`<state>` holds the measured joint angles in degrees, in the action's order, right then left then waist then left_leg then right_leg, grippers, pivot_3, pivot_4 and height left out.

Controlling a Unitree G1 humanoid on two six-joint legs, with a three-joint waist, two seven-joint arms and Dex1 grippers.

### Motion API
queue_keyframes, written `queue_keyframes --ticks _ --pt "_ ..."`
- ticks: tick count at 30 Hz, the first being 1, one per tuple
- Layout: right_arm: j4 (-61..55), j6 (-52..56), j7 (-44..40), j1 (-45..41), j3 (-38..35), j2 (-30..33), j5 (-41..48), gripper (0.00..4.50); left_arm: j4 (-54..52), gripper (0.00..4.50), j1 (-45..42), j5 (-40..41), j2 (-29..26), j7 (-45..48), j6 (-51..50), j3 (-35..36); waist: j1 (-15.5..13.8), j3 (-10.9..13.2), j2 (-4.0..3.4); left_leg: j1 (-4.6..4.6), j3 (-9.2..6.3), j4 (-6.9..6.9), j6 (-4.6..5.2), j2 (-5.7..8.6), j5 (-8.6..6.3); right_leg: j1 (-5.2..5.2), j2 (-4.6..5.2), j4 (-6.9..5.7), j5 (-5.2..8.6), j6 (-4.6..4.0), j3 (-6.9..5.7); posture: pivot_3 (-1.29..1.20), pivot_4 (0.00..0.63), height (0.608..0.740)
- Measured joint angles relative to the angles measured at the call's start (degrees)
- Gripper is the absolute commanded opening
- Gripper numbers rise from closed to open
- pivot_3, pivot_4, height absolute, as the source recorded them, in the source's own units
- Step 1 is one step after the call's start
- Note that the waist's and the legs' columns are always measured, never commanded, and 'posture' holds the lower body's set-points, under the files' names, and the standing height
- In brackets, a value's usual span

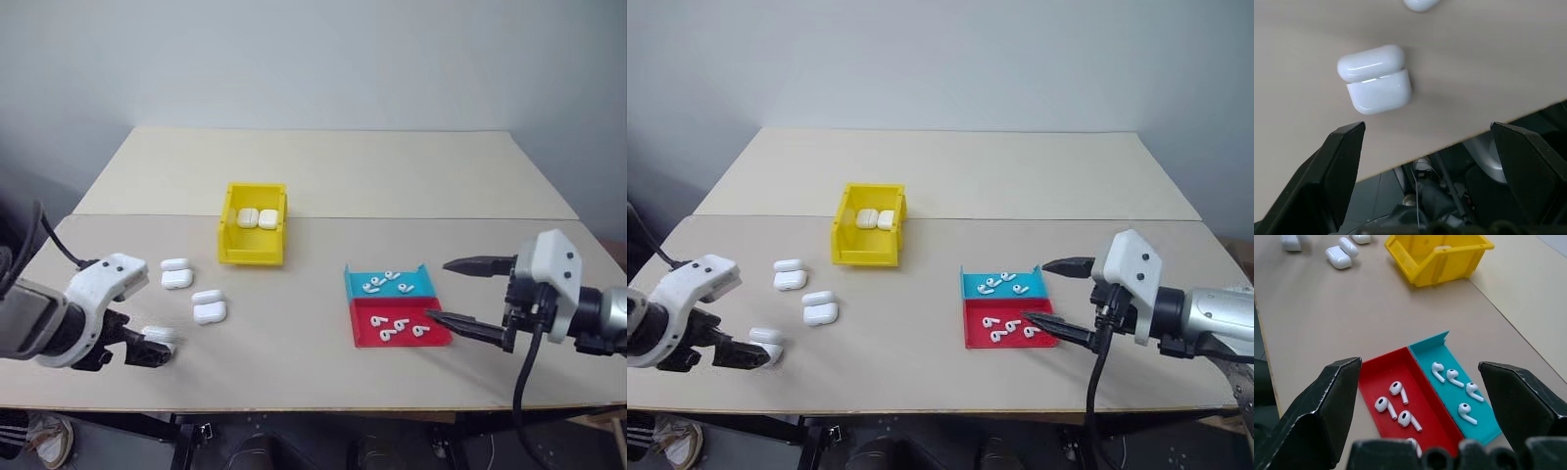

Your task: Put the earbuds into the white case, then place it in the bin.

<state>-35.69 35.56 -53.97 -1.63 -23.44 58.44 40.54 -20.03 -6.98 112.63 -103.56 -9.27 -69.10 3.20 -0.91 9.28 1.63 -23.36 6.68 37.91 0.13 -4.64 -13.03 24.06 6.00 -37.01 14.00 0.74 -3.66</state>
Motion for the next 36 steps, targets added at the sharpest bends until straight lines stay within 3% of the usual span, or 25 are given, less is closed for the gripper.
queue_keyframes --ticks 14,26,36 --pt "-3.87 2.42 2.06 2.64 -2.36 0.0 2.65 4.5 1.58 4.48 -8.86 0.03 12.77 -15.52 1.49 -11.38 -0.34 0.0 0.0 0.05 -0.05 0.0 0.0 0.03 0.0 -0.06 0.02 -0.01 0.0 0.0 0.01 0.0 0.15 0.74" --pt "-5.36 3.4 3.53 3.23 -3.17 0.01 3.63 4.5 10.59 4.48 -19.87 -0.03 25.52 -28.09 -2.7 -21.52 -0.7 -0.01 0.04 0.06 -0.15 0.01 0.0 0.06 0.01 -0.1 0.05 -0.01 -0.01 0.01 0.0 0.0 0.15 0.74" --pt "-5.42 3.46 4.06 3.22 -3.2 0.01 3.63 4.5 10.93 4.48 -21.48 -0.01 25.94 -29.31 -5.04 -22.24 -0.62 -0.02 0.05 0.08 -0.16 0.0 -0.01 0.06 0.01 -0.1 0.06 -0.02 -0.01 0.01 0.01 0.0 0.15 0.74"
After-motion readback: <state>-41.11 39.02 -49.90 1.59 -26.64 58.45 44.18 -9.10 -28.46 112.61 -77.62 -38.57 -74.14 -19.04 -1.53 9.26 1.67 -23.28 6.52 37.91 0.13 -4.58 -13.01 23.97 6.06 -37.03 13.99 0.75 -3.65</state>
